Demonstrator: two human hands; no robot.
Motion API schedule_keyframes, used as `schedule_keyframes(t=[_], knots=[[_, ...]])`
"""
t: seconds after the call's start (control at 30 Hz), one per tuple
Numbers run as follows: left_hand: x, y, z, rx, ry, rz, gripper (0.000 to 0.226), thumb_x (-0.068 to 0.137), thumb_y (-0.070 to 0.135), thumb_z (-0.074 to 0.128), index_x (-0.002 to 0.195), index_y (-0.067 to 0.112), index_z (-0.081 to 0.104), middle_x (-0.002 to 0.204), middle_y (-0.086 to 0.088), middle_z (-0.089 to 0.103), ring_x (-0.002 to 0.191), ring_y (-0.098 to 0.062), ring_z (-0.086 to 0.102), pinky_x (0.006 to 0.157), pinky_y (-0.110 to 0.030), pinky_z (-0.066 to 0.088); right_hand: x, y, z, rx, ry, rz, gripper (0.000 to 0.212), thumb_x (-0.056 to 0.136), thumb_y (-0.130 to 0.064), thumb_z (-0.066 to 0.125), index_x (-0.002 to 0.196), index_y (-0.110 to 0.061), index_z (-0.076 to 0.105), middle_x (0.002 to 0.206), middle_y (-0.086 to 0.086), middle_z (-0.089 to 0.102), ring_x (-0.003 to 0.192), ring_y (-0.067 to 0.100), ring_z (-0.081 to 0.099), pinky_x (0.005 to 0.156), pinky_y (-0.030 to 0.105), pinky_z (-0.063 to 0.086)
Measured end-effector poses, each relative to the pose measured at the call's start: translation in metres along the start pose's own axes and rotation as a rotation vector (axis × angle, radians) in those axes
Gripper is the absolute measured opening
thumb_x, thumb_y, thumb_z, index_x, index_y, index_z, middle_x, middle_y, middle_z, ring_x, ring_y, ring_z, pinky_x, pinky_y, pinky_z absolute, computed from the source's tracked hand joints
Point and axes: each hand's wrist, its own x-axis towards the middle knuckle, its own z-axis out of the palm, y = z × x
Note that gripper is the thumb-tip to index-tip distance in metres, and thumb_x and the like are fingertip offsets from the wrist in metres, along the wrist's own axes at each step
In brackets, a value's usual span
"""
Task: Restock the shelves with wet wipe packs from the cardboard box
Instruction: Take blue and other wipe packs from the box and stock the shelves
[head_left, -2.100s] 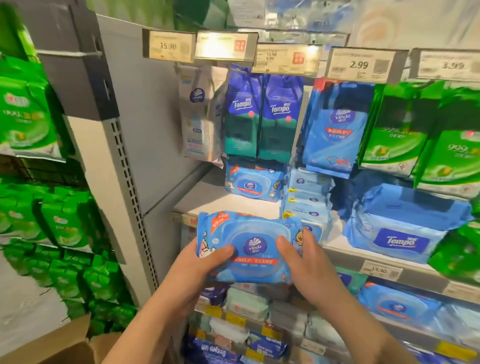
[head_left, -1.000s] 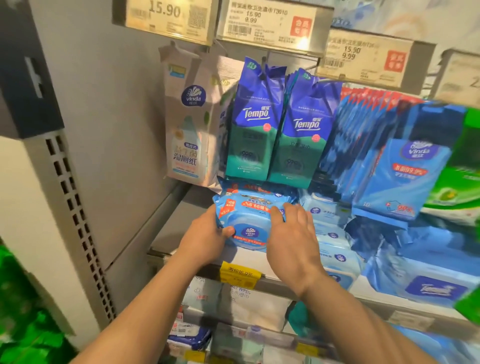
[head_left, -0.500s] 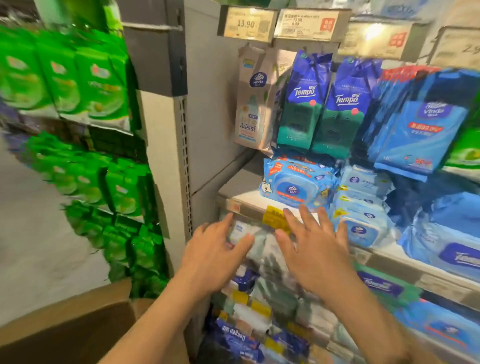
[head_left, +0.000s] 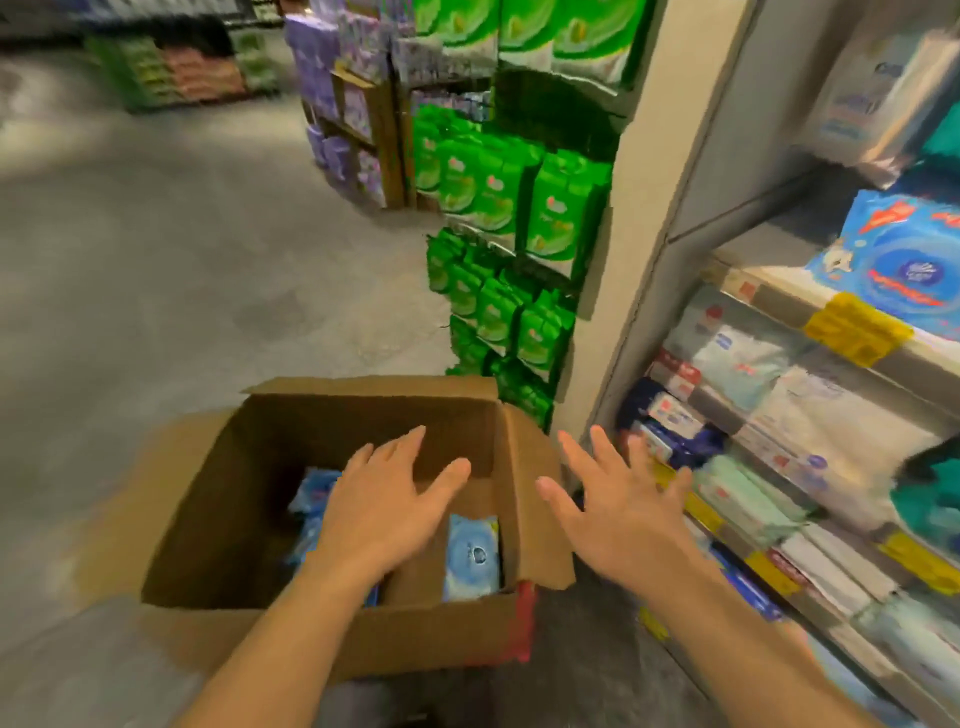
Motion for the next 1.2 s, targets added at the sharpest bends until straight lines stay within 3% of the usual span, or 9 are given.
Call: schedule_keyframes(t=[0.2, 0.33, 0.47, 0.57, 0.67, 0.77, 0.83, 0.93, 1.2], knots=[[0.022, -0.099, -0.006, -0.055, -0.005, -0.113, 0.091, 0.087, 0.086, 0.031, 0.160, 0.032, 0.029, 0.164, 0.006, 0.035, 0.151, -0.025, 0.026, 0.124, -0.043, 0.024, 0.048, -0.086, 0.045, -0.065, -0.096, -0.122, 0.072, 0.098, -0.075, 0.022, 0.161, -0.047, 0.002, 0.172, -0.006, -0.001, 0.158, 0.027, -0.009, 0.120, 0.067, -0.007], [0.052, -0.167, 0.012, -0.031, -0.122, -0.166, 0.111, 0.070, 0.101, 0.002, 0.156, 0.040, 0.035, 0.167, 0.008, 0.029, 0.151, -0.026, 0.027, 0.122, -0.047, 0.024, 0.090, -0.130, 0.088, -0.059, -0.154, -0.137, 0.072, 0.098, -0.072, 0.027, 0.162, -0.043, 0.008, 0.172, -0.001, 0.008, 0.158, 0.029, 0.001, 0.123, 0.060, 0.001], [0.079, -0.209, 0.018, -0.079, -0.159, -0.218, 0.108, 0.072, 0.096, 0.017, 0.159, 0.033, 0.030, 0.162, 0.007, 0.038, 0.148, -0.028, 0.030, 0.122, -0.046, 0.026, 0.125, -0.150, 0.138, 0.007, -0.280, -0.028, 0.075, 0.097, -0.073, 0.031, 0.162, -0.041, 0.013, 0.171, 0.000, 0.012, 0.158, 0.029, 0.008, 0.124, 0.055, 0.006], [0.102, -0.231, 0.031, -0.033, -0.254, -0.179, 0.120, 0.065, 0.102, -0.005, 0.157, 0.035, 0.033, 0.164, 0.007, 0.034, 0.148, -0.027, 0.029, 0.122, -0.046, 0.025, 0.145, -0.148, 0.175, 0.085, -0.244, 0.063, 0.090, 0.082, -0.080, 0.031, 0.158, -0.033, 0.034, 0.161, 0.007, 0.039, 0.148, 0.033, 0.034, 0.120, 0.051, 0.028], [0.116, -0.238, 0.042, -0.095, -0.270, -0.256, 0.114, 0.066, 0.097, 0.007, 0.159, 0.035, 0.029, 0.163, 0.005, 0.036, 0.150, -0.026, 0.027, 0.122, -0.047, 0.026, 0.168, -0.138, 0.210, 0.162, -0.341, 0.222, 0.089, 0.077, -0.074, 0.048, 0.151, -0.024, 0.044, 0.146, 0.009, 0.052, 0.129, 0.034, 0.052, 0.106, 0.045, 0.046], [0.131, -0.245, 0.056, -0.102, -0.307, -0.284, 0.120, 0.061, 0.102, 0.007, 0.159, 0.036, 0.029, 0.164, 0.006, 0.035, 0.150, -0.026, 0.026, 0.123, -0.048, 0.026, 0.194, -0.126, 0.255, 0.257, -0.410, 0.383, 0.104, 0.052, -0.078, 0.054, 0.139, -0.022, 0.050, 0.128, 0.008, 0.062, 0.111, 0.029, 0.062, 0.093, 0.045, 0.056], [0.140, -0.252, 0.070, -0.122, -0.334, -0.308, 0.123, 0.059, 0.105, 0.005, 0.159, 0.037, 0.028, 0.164, 0.006, 0.034, 0.151, -0.025, 0.026, 0.123, -0.049, 0.024, 0.209, -0.111, 0.294, 0.295, -0.468, 0.473, 0.120, 0.042, -0.080, 0.058, 0.144, -0.017, 0.046, 0.132, 0.009, 0.060, 0.116, 0.031, 0.061, 0.096, 0.044, 0.055], [0.149, -0.256, 0.087, -0.145, -0.372, -0.347, 0.106, 0.072, 0.094, 0.015, 0.160, 0.037, 0.026, 0.166, 0.005, 0.031, 0.152, -0.026, 0.023, 0.124, -0.047, 0.023, 0.220, -0.101, 0.334, 0.308, -0.506, 0.601, 0.129, 0.052, -0.073, 0.081, 0.153, -0.011, 0.028, 0.144, 0.011, 0.050, 0.130, 0.032, 0.052, 0.106, 0.044, 0.048], [0.168, -0.252, 0.097, -0.139, -0.431, -0.345, 0.097, 0.076, 0.094, 0.019, 0.158, 0.042, 0.027, 0.164, 0.005, 0.032, 0.151, -0.021, 0.020, 0.124, -0.048, 0.024, 0.240, -0.102, 0.403, 0.227, -0.367, 0.862, 0.147, 0.051, -0.059, 0.096, 0.156, -0.009, 0.004, 0.154, 0.021, 0.026, 0.141, 0.038, 0.033, 0.114, 0.049, 0.032]])
